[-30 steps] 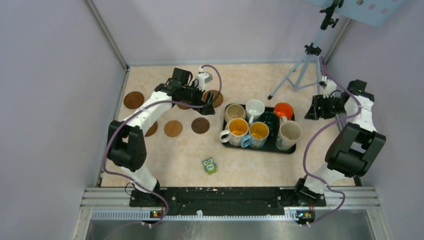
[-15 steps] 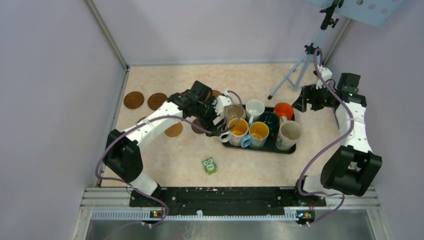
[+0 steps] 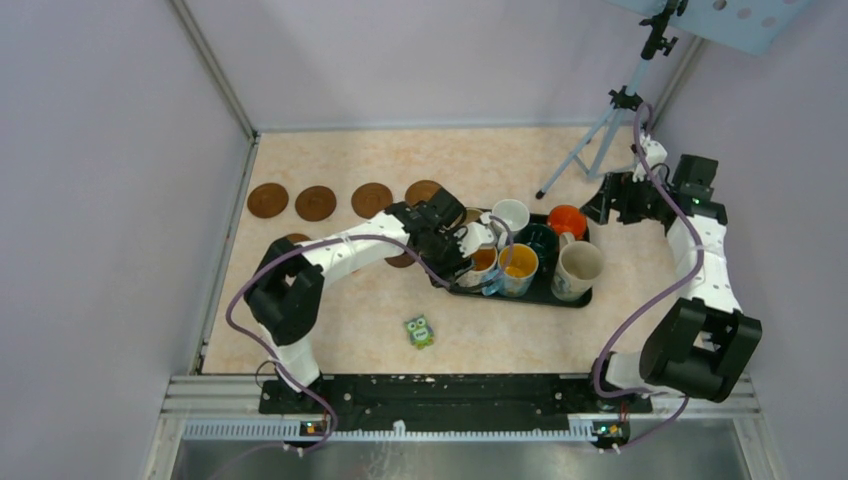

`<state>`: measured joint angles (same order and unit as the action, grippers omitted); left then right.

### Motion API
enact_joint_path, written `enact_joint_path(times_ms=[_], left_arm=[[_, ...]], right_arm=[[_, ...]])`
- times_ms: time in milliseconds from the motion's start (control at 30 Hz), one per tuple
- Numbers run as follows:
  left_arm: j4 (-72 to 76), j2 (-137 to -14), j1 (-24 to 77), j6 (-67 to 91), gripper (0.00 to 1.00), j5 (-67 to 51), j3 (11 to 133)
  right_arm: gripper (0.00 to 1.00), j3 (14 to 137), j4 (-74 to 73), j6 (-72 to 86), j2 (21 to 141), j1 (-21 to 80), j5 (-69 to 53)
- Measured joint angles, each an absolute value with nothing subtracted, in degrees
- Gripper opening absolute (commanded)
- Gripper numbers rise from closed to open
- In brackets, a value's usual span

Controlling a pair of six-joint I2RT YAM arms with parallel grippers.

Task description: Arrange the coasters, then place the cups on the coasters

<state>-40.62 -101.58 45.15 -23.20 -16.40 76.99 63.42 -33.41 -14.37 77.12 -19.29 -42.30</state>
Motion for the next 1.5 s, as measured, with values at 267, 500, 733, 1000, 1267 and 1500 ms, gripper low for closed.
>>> enact_joint_path(times_ms=[267,500,733,1000,1267,1500], left_arm=[[-36.4,-102.1,46.3,-20.8,0.50,-15.5,76.5],[-33.4,-102.1,46.5,-18.7,0.43,-15.5,73.8],[-33.0,-102.2,46.5,-17.8,0.28,-15.7,73.8],[-32.4,-101.6,46.6,-17.6,0.10,-15.3,73.4],[-33.4,-96.2,45.6,-17.3,0.00,-13.6,69.7],[-34.5,-91.4,43.0,-16.4,0.00,-17.0,69.1]], right_arm=[[0.91,63.4,-32.0,-11.9,76.1,-19.3,-44.0],[0.91,63.0,-30.9,-11.7,76.1,-19.3,-44.1],[0.91,62.9,-30.8,-11.3,76.1,-19.3,-44.3],[0.91,62.3,-30.8,-11.4,76.1,-19.3,-44.3],[0.91,62.3,-30.8,-11.4,76.1,-19.3,-44.4],[0.91,62.3,-30.8,-11.4,76.1,-19.3,-44.5]])
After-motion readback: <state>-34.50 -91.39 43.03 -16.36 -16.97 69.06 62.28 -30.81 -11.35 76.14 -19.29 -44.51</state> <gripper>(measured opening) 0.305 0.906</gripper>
